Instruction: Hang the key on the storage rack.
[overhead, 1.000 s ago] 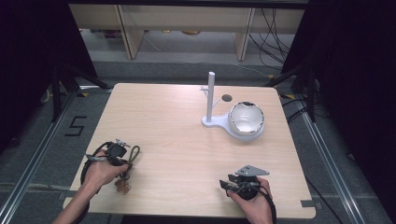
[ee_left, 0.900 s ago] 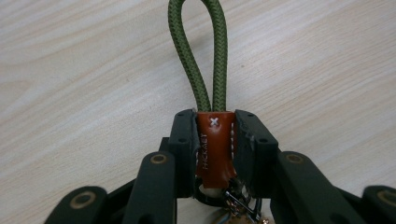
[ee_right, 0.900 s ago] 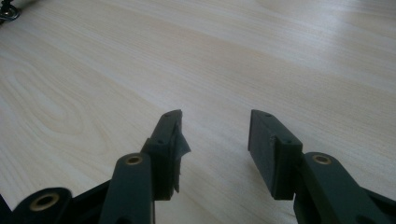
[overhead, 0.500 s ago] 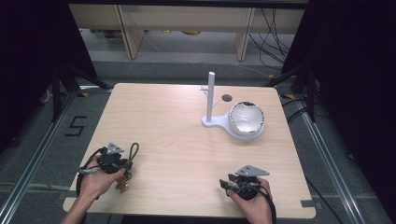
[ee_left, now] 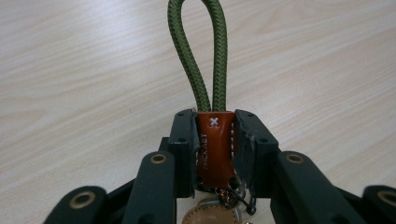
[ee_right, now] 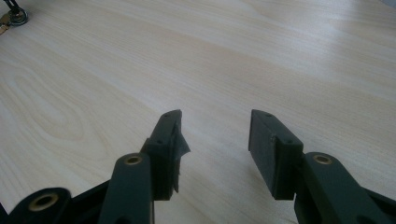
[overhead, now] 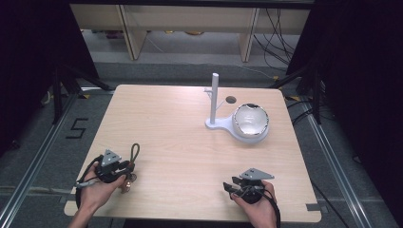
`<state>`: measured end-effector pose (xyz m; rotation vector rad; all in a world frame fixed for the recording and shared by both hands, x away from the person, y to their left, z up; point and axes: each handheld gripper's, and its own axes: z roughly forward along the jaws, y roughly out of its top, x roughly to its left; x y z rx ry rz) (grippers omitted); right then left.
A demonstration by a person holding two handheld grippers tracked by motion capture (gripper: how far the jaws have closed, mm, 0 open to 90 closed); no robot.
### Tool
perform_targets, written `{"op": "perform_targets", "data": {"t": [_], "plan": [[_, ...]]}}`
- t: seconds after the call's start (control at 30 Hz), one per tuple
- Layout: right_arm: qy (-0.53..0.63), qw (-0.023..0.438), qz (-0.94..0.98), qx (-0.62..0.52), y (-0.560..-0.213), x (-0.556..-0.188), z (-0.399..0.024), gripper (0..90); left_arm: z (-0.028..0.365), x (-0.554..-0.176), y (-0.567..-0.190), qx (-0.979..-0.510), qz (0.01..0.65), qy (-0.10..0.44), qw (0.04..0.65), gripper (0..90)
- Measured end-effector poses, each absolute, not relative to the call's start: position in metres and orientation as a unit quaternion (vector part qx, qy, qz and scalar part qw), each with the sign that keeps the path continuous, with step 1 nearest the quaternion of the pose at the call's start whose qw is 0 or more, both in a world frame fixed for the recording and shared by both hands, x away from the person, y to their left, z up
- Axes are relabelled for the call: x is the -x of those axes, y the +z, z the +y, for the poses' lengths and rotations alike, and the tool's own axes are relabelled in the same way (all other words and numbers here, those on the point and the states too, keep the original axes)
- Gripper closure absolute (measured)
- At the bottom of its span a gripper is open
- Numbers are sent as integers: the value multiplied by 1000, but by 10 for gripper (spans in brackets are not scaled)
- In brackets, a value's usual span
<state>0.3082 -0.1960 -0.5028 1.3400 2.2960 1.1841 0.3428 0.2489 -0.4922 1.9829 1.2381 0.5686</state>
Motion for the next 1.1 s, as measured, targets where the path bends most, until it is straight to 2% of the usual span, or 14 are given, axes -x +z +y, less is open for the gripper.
{"op": "perform_targets", "data": {"t": [0.03, 0.07, 0.43, 0.6, 0.8, 1.1], "plan": [[404, 120, 784, -457, -503, -308, -196, 551, 252, -343, -492, -778, 469, 217, 356, 689], [399, 120, 785, -458, -502, -308, -196, 551, 248, -342, -493, -760, 482, 224, 374, 690], [399, 116, 785, -460, -502, -308, -195, 545, 250, -338, -489, -736, 475, 251, 412, 690], [400, 127, 789, -449, -502, -308, -195, 544, 250, -339, -486, -740, 474, 254, 404, 690], [407, 116, 785, -452, -503, -309, -194, 543, 248, -340, -482, -732, 468, 260, 420, 690], [410, 127, 785, -446, -503, -308, -193, 539, 244, -343, -473, -724, 457, 278, 437, 689]]}}
